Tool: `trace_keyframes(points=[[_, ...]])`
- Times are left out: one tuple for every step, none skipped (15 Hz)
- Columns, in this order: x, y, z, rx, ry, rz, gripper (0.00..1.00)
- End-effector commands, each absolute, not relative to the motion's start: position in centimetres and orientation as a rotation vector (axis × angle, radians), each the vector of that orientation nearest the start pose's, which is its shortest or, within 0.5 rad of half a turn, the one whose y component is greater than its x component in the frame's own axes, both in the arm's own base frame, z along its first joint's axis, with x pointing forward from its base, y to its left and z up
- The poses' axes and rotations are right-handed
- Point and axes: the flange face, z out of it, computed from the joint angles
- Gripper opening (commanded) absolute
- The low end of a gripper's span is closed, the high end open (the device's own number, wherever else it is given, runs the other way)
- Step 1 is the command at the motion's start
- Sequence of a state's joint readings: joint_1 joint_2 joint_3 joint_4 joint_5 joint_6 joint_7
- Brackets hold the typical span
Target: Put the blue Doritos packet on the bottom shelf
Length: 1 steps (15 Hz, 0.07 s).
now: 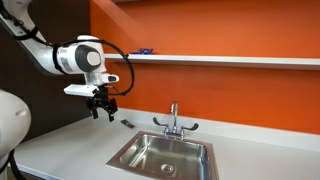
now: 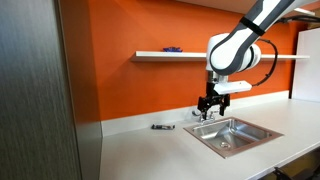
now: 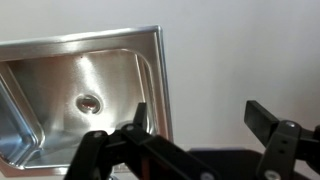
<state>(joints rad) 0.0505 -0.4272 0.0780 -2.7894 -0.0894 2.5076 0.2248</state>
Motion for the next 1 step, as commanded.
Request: trace_keyframes(points=[[37.24,4.64,34.66,-3.195,0.052,-0.249,1.00]])
